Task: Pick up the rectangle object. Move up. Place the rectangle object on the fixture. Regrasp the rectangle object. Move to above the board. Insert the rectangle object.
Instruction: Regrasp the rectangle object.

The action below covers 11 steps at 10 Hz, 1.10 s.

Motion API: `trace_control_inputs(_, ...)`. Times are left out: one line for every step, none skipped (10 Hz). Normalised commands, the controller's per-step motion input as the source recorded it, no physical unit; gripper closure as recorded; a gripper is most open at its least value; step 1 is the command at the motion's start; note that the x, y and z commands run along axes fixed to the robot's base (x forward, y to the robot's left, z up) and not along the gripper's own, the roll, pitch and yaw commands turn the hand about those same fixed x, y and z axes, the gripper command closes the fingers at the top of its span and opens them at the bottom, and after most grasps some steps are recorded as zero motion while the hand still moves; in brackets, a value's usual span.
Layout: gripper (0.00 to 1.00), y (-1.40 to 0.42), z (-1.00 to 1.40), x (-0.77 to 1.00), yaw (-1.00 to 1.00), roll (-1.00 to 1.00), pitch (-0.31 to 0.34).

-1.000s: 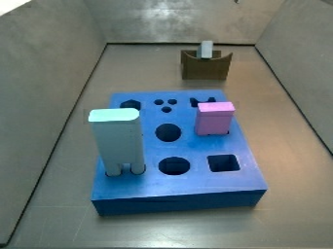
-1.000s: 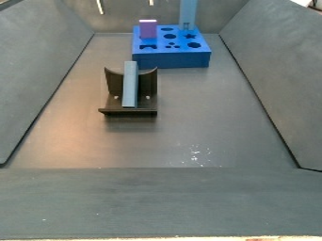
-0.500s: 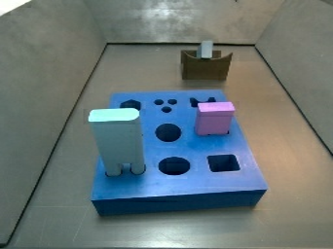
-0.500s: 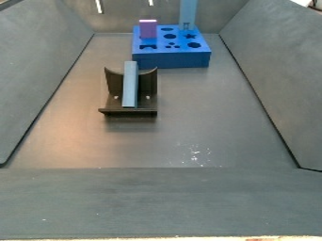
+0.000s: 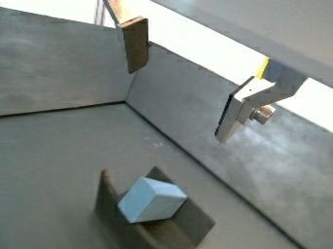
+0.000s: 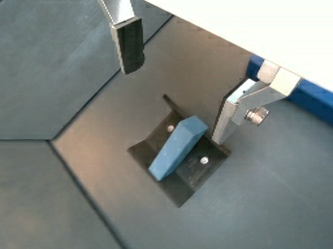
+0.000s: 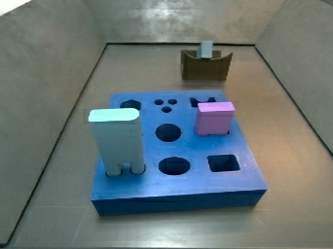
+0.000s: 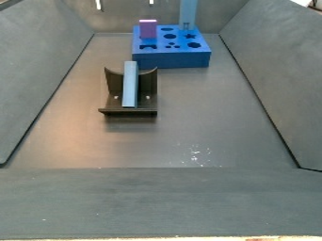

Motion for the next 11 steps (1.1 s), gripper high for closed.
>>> trace_control_inputs(0.00, -0.03, 0.00, 0.02, 0.00, 1.00, -0.021)
trace_control_inputs(0.00, -0.03, 0.00, 0.03, 0.00, 1.00, -0.012)
trace_control_inputs(0.00, -0.03, -0.01, 0.03, 0.00, 1.00, 0.004)
trace_control_inputs(0.00, -0.03, -0.01, 0.03, 0.00, 1.00, 0.014)
trace_control_inputs(0.00, -0.04, -0.01, 0.04, 0.01, 1.00, 0.033)
trace_control_inputs(0.00, -0.04, -0.02, 0.04, 0.02, 1.00, 0.058)
trace_control_inputs(0.00, -0.03, -0.01, 0.05, 0.03, 1.00, 0.097)
trace_control_inputs(0.00, -0.03, -0.01, 0.06, 0.05, 1.00, 0.133)
trace_control_inputs(0.00, -0.04, -0.01, 0.07, 0.08, 1.00, 0.193)
trace_control_inputs(0.00, -0.04, -0.02, 0.08, 0.09, 0.88, 0.224)
trace_control_inputs(0.00, -0.04, -0.02, 0.09, 0.12, 0.63, 0.232)
